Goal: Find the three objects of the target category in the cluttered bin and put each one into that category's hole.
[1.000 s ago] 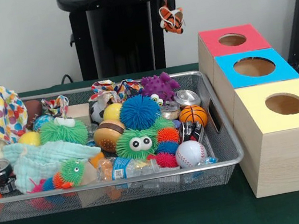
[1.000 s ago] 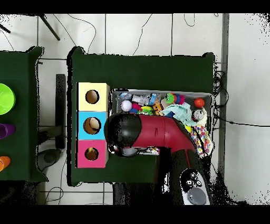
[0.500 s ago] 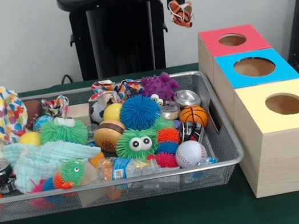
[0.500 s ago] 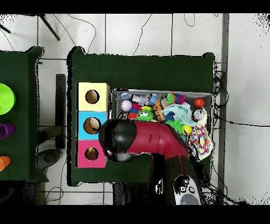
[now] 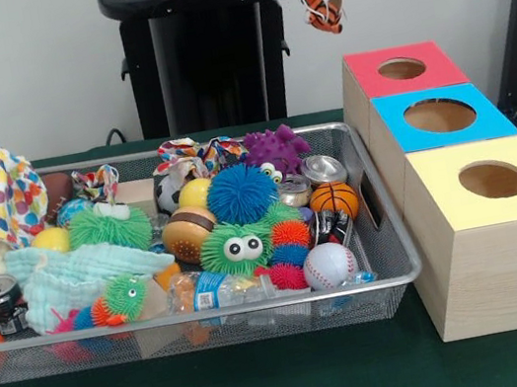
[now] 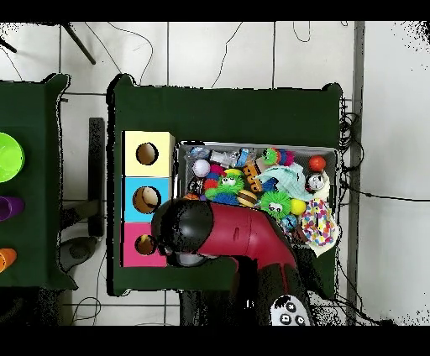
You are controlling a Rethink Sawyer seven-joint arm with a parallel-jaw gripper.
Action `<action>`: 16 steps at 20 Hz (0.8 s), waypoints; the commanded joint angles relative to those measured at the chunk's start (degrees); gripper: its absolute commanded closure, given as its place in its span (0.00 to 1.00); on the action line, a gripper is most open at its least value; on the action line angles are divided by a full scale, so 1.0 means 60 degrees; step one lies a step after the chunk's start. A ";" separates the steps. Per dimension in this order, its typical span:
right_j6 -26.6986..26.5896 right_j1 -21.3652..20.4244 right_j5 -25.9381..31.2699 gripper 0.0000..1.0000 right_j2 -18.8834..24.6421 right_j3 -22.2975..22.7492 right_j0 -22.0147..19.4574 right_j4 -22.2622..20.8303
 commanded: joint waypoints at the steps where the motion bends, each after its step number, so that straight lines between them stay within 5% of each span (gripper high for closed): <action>1: 0.2093 -0.0203 -0.1725 1.00 -0.0046 0.1538 0.0189 0.0910; 16: 0.1955 0.0009 -0.2555 1.00 -0.0087 0.1815 0.0259 0.1361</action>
